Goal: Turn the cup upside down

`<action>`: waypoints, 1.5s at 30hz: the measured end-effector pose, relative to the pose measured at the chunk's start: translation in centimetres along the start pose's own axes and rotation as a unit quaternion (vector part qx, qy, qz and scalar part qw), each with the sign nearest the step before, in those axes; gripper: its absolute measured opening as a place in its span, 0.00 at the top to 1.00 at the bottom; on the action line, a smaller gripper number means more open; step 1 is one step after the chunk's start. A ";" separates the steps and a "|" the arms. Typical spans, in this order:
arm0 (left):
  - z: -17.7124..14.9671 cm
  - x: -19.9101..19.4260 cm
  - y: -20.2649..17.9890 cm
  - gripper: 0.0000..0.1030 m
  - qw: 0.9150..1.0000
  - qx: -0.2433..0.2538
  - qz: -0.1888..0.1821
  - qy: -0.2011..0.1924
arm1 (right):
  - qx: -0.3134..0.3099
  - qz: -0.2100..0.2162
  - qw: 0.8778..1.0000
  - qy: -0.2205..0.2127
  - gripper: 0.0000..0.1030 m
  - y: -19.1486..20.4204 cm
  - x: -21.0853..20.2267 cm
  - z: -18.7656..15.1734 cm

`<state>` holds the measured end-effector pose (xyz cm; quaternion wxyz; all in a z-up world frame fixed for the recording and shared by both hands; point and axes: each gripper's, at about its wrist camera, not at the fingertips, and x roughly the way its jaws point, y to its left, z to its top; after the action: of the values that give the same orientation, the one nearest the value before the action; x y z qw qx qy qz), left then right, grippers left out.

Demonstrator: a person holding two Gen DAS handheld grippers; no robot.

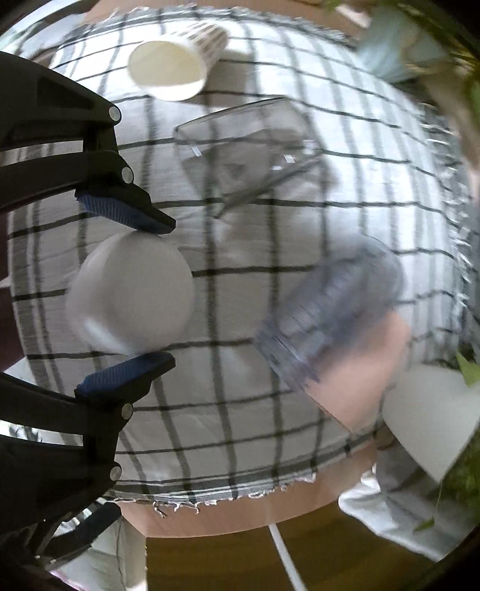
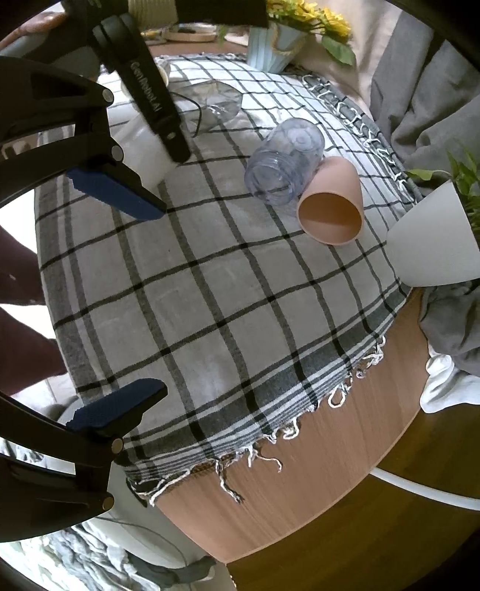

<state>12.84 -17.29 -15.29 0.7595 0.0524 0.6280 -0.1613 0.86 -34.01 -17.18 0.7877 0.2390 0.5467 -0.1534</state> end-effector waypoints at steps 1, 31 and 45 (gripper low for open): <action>-0.1 -0.1 -0.3 0.37 1.000 0.007 0.003 -0.005 | -0.002 -0.001 1.000 0.000 0.15 -0.1 0.0 0.0; 0.6 2.5 -2.6 0.37 1.000 0.024 0.010 0.015 | 0.011 -0.018 1.000 0.002 0.15 -1.7 0.5 -0.4; 0.0 -1.3 -2.5 0.11 0.998 0.029 0.012 -0.050 | 0.003 -0.035 0.999 -0.024 0.13 -1.5 -1.1 0.2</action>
<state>11.86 -19.41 -13.73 0.7898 0.0739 0.5838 -0.1729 -0.13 -35.44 -16.43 0.7939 0.2184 0.5354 -0.1878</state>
